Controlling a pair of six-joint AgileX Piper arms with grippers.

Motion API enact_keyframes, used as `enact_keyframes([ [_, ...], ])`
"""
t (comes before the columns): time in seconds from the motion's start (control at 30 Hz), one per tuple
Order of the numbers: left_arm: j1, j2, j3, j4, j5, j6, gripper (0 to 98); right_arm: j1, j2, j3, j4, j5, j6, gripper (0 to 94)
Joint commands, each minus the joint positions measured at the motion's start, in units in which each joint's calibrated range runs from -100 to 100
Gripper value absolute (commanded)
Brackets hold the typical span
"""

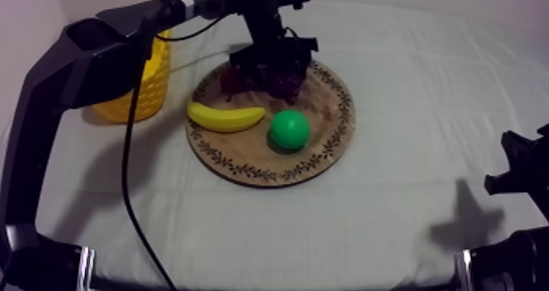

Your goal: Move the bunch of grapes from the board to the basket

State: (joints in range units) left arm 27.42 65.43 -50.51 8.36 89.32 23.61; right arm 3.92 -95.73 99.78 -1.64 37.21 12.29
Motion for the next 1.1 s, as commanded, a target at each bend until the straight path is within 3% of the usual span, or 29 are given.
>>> enact_keyframes([
  [0.0, 0.0, 0.1, 0.2, 0.1, 0.1, 0.0, 75.9, 0.0, 0.0, 0.0, 0.0, 0.0, 0.0, 0.5],
  [0.47, 0.0, 0.2, 0.0, -0.11, 0.2, 0.2, 55.0, 0.0, 0.0, 0.0, 0.0, 0.0, 0.0, 0.5],
  [0.8, 0.2, -0.7, 0.2, -0.4, -0.7, -0.3, 53.1, 0.0, 0.0, 0.0, 0.0, 0.0, 0.0, 0.5],
  [1.07, 0.9, -8.1, 7.3, -2.11, -4.9, -0.9, 53.4, 0.0, 0.0, 0.0, 0.0, 0.0, 0.0, 0.5],
])
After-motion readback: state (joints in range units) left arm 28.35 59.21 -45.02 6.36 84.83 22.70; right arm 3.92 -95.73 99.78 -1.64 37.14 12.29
